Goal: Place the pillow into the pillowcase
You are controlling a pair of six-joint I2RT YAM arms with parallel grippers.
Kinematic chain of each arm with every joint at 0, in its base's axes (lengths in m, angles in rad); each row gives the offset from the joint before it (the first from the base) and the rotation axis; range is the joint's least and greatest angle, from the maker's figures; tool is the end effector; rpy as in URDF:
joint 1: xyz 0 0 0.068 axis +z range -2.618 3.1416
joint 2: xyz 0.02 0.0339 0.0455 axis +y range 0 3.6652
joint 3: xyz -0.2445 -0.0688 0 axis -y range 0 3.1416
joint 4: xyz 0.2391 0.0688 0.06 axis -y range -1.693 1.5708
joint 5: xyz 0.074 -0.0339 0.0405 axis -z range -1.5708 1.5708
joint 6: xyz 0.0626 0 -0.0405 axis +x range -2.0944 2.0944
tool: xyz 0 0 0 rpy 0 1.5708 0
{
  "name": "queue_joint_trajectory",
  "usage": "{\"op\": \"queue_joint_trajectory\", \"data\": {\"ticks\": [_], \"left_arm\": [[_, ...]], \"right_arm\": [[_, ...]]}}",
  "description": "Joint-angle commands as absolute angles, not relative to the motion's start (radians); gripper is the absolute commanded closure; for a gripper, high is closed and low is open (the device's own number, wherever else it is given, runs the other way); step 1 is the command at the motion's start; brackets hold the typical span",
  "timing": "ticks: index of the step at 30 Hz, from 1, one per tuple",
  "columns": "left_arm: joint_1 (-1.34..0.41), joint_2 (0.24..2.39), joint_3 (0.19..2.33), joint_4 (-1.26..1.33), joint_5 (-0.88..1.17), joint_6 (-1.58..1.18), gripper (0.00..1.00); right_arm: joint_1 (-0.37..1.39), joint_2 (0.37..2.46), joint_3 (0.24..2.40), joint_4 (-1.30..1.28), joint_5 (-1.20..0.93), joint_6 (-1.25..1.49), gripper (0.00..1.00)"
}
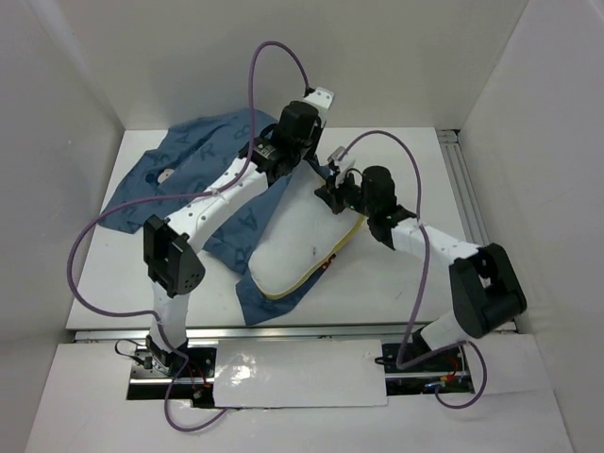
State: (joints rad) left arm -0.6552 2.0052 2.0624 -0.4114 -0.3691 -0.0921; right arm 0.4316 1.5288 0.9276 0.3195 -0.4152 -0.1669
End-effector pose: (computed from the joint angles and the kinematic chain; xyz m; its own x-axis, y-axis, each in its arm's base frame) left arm 0.3962 -0.2760 0.3629 -0.3014 0.1235 -0.9455 0.2734 0.9611 0.0383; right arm 0.3227 0.1764 0.2355 -0.1269 -0.2258 -0.9659 -0.7665 0.6404 -0.0490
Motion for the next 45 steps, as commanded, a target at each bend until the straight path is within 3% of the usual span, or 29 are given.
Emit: {"op": "queue_joint_trajectory", "data": {"ticks": [1, 6, 16, 18, 22, 24, 27, 28, 29, 32, 34, 39, 42, 43, 44, 45], "left_arm": [[-0.709, 1.899, 2.065, -0.442, -0.305, -0.152, 1.0], [-0.744, 1.827, 1.985, -0.46, -0.246, -0.209, 1.0], [-0.765, 1.868, 2.006, -0.531, -0.103, -0.267, 1.0], [-0.775, 1.891, 2.02, -0.551, -0.103, -0.276, 1.0], [-0.775, 1.901, 2.019, -0.561, -0.103, -0.276, 1.0], [-0.775, 1.901, 2.01, -0.571, -0.133, -0.276, 1.0], [-0.775, 1.91, 1.987, -0.583, -0.167, -0.285, 1.0], [-0.766, 1.91, 1.977, -0.594, -0.167, -0.296, 1.0], [-0.765, 1.91, 1.965, -0.594, -0.167, -0.296, 1.0], [-0.741, 1.919, 1.922, -0.603, -0.155, -0.319, 1.0], [-0.732, 1.928, 1.901, -0.613, -0.134, -0.328, 1.0], [-0.723, 1.939, 1.826, -0.661, -0.163, -0.371, 0.97], [-0.723, 1.896, 1.721, -0.64, -0.133, -0.396, 0.83], [-0.723, 1.881, 1.694, -0.618, -0.133, -0.396, 0.73], [-0.723, 1.862, 1.645, -0.605, -0.123, -0.409, 0.47], [-0.723, 1.826, 1.623, -0.592, -0.123, -0.41, 0.36]], "right_arm": [[0.46, 1.408, 0.824, 0.754, -0.339, -0.069, 1.0], [0.543, 1.408, 0.766, 0.949, -0.217, -0.005, 1.0], [0.669, 1.805, 0.794, 1.488, 0.24, 0.187, 1.0], [0.695, 1.894, 0.845, 1.48, 0.408, 0.166, 1.0], [0.686, 1.983, 0.954, 1.358, 0.414, 0.175, 1.0], [0.676, 1.97, 0.954, 1.315, 0.394, 0.202, 0.93], [0.666, 1.901, 0.852, 1.276, 0.338, 0.213, 0.61], [0.654, 1.828, 0.827, 1.214, 0.315, 0.222, 0.42], [0.653, 1.787, 0.787, 1.169, 0.298, 0.222, 0.29], [0.632, 1.625, 0.787, 0.846, 0.261, 0.233, 0.0], [0.632, 1.528, 0.798, 0.62, 0.247, 0.273, 0.0], [0.621, 1.339, 0.755, 0.396, 0.199, 0.261, 0.0], [0.621, 1.238, 0.742, 0.224, 0.255, 0.261, 0.0], [0.621, 1.22, 0.742, 0.178, 0.27, 0.261, 0.0], [0.621, 1.183, 0.742, 0.137, 0.284, 0.261, 0.0], [0.612, 1.166, 0.742, 0.068, 0.284, 0.271, 0.0]]}}
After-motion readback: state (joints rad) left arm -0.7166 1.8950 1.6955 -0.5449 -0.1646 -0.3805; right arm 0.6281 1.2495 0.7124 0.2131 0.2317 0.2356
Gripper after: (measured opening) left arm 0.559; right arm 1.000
